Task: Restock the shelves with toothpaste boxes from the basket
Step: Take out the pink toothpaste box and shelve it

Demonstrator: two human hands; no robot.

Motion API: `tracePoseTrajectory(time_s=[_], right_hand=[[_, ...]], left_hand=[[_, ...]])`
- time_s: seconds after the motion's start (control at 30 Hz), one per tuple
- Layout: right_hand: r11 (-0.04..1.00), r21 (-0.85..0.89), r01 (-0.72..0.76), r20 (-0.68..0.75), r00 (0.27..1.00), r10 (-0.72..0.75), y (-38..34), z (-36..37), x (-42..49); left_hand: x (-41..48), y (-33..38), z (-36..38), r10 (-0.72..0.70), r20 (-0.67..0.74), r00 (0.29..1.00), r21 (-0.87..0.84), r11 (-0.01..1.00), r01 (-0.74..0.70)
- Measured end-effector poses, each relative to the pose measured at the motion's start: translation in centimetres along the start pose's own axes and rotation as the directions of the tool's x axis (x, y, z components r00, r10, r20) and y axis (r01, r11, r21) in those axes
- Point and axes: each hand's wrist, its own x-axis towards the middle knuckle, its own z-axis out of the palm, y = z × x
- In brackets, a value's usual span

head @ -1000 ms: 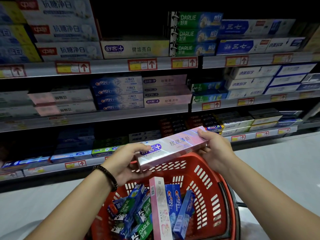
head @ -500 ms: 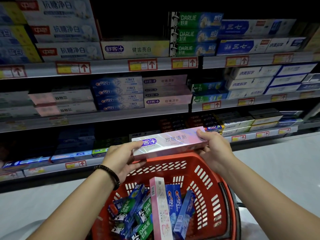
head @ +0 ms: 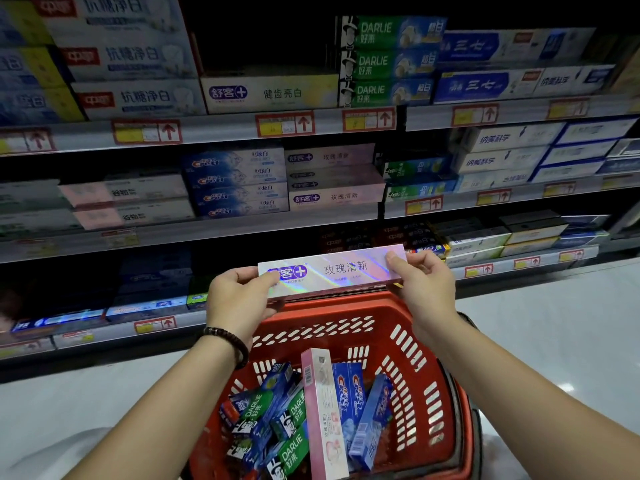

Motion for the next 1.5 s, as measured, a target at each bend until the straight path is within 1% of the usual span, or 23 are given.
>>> tracePoseTrajectory(time_s=[0.07, 0.17, 0.4, 0.5, 0.73, 0.9, 1.17, 1.27, 1.37, 1.5], right_hand=[[1.0, -0.011, 0.005, -0.002, 1.0, -0.005, 0.0, 0.1, -0.2], [0.999, -0.036, 0.019, -0.024, 1.0, -0.02, -0.1, 0.2, -0.3], [0.99, -0.094, 0.101, -0.063, 0.992, -0.107, 0.2, 0.3, 0.1], [0.985, -0.111, 0.13, -0.099, 0.985, -0.141, 0.3, 0.4, 0.2], [0.969, -0.143, 0.202, -0.167, 0.96, -0.225, -0.1, 0.7, 0.7], [0.963, -0.152, 0.222, -0.185, 0.951, -0.249, -0.4, 0.8, 1.0], [0.941, -0.217, 0.26, -0.184, 0.936, -0.301, -1.4, 1.0, 1.4], [0.934, -0.237, 0.267, -0.172, 0.935, -0.311, -1.8, 1.1, 2.0], [0.934, -0.235, 0.267, -0.18, 0.933, -0.312, -2.3, 1.0, 3.0], [0.941, -0.206, 0.268, -0.163, 0.939, -0.303, -2.9, 1.5, 4.7]], left_hand=[[0.1, -0.3, 0.0, 0.041, -0.005, 0.999, 0.053, 0.998, -0.041], [0.0, -0.8, -0.1, 0.06, 0.007, 0.998, 0.098, 0.993, -0.061], [-0.5, 0.0, 0.2, 0.206, -0.001, 0.978, 0.207, 0.957, -0.202], [-0.8, 0.2, 0.2, 0.237, 0.019, 0.971, 0.231, 0.944, -0.235], [-0.8, 0.6, 0.9, 0.2, 0.054, 0.978, 0.194, 0.959, -0.207], [-0.6, 1.2, 1.5, 0.235, 0.079, 0.969, 0.206, 0.947, -0.247], [-0.1, 3.1, 1.9, 0.274, 0.132, 0.953, 0.265, 0.916, -0.301], [0.3, 3.8, 2.3, 0.254, 0.142, 0.957, 0.288, 0.914, -0.286], [1.4, 4.2, 3.3, 0.23, 0.16, 0.96, 0.31, 0.911, -0.271], [2.4, 5.6, 4.6, 0.241, 0.181, 0.953, 0.313, 0.905, -0.288]])
